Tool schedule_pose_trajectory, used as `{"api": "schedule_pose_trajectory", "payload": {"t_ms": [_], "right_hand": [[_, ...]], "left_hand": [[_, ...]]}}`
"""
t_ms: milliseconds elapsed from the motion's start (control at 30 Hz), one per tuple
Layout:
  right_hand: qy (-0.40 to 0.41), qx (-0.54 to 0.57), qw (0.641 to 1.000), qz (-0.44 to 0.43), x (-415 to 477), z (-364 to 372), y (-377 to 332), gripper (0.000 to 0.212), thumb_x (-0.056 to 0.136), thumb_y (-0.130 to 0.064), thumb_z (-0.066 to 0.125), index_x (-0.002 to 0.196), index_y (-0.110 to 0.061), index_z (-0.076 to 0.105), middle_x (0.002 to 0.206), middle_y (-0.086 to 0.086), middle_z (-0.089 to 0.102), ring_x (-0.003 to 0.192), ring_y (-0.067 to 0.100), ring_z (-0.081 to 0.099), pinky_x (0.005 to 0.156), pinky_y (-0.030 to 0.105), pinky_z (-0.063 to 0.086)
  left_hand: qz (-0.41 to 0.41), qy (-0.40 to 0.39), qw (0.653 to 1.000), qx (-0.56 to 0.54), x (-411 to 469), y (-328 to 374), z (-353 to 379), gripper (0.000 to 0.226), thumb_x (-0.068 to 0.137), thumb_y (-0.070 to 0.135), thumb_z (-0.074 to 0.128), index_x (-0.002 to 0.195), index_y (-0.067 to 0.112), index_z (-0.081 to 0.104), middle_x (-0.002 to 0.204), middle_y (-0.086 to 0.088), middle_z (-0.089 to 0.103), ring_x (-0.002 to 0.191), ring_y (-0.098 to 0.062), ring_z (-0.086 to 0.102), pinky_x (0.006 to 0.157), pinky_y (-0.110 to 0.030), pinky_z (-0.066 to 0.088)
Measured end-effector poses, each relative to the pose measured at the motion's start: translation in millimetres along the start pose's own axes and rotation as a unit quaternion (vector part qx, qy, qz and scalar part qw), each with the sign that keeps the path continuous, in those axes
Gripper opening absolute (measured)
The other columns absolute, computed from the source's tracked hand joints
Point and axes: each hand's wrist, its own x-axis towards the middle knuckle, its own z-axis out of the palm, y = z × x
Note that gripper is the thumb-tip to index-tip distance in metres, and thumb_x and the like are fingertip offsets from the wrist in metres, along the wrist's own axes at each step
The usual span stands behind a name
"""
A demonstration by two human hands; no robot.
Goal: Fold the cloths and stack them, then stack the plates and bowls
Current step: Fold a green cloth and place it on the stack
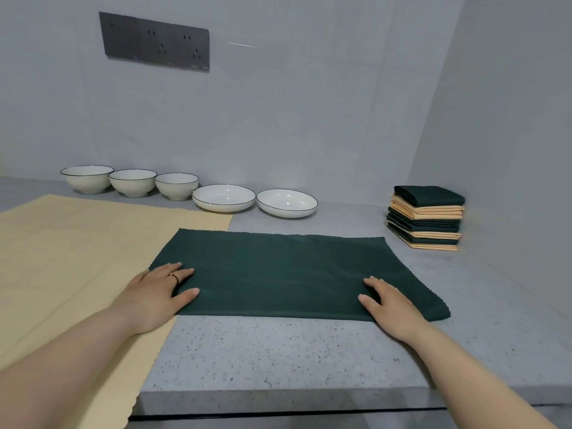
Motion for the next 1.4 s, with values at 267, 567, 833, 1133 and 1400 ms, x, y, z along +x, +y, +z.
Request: {"api": "schedule_pose_trajectory", "payload": {"t_ms": [267, 567, 833, 1133, 1400], "right_hand": [[0.014, -0.033, 0.992, -0.122, -32, -9, 7, 0.034, 0.089, -0.022, 0.059, 0.123, -0.022, 0.058, 0.132, -0.013, 0.053, 0.125, 0.000, 0.045, 0.094, 0.002, 0.023], [0.039, -0.287, 0.951, -0.110, -31, -18, 1, 0.045, 0.091, -0.004, 0.035, 0.128, -0.023, 0.050, 0.132, -0.007, 0.054, 0.120, 0.015, 0.051, 0.095, 0.028, 0.043], [-0.003, -0.193, 0.977, -0.096, -36, -34, 14, 0.041, 0.094, -0.007, 0.033, 0.118, -0.032, 0.055, 0.121, -0.011, 0.060, 0.111, 0.011, 0.055, 0.087, 0.017, 0.042], [-0.056, 0.006, 0.998, -0.042, -25, -81, 8, 0.025, 0.088, -0.006, 0.056, 0.070, -0.023, 0.058, 0.062, -0.009, 0.064, 0.057, -0.001, 0.056, 0.057, 0.007, 0.040], [0.017, -0.116, 0.993, 0.017, 46, -58, -4, 0.020, 0.093, -0.014, 0.048, 0.105, -0.014, 0.064, 0.111, 0.004, 0.063, 0.106, 0.020, 0.055, 0.083, 0.021, 0.039]], "left_hand": [[0.172, 0.053, 0.984, -0.013, -24, 33, -18, 0.132, 0.035, 0.091, -0.018, 0.139, 0.032, 0.037, 0.143, 0.020, 0.037, 0.132, 0.000, 0.034, 0.104, -0.009, 0.016], [0.216, 0.030, 0.975, 0.033, -23, 59, -9, 0.048, 0.095, 0.024, 0.025, 0.142, 0.031, 0.031, 0.145, 0.022, 0.033, 0.131, 0.000, 0.035, 0.102, -0.014, 0.033], [0.176, 0.039, 0.980, 0.088, -18, 45, -9, 0.059, 0.090, 0.002, 0.032, 0.138, 0.035, 0.036, 0.123, 0.011, 0.058, 0.110, -0.012, 0.055, 0.088, -0.025, 0.045], [0.119, -0.109, 0.974, -0.159, -17, 34, -52, 0.024, 0.094, 0.018, 0.049, 0.079, 0.037, 0.049, 0.067, 0.020, 0.060, 0.062, 0.009, 0.052, 0.065, -0.006, 0.038], [0.022, 0.001, 0.999, -0.035, 63, 59, -42, 0.027, 0.095, 0.024, 0.046, 0.119, 0.022, 0.059, 0.124, 0.004, 0.058, 0.115, -0.016, 0.051, 0.088, -0.022, 0.040]]}}
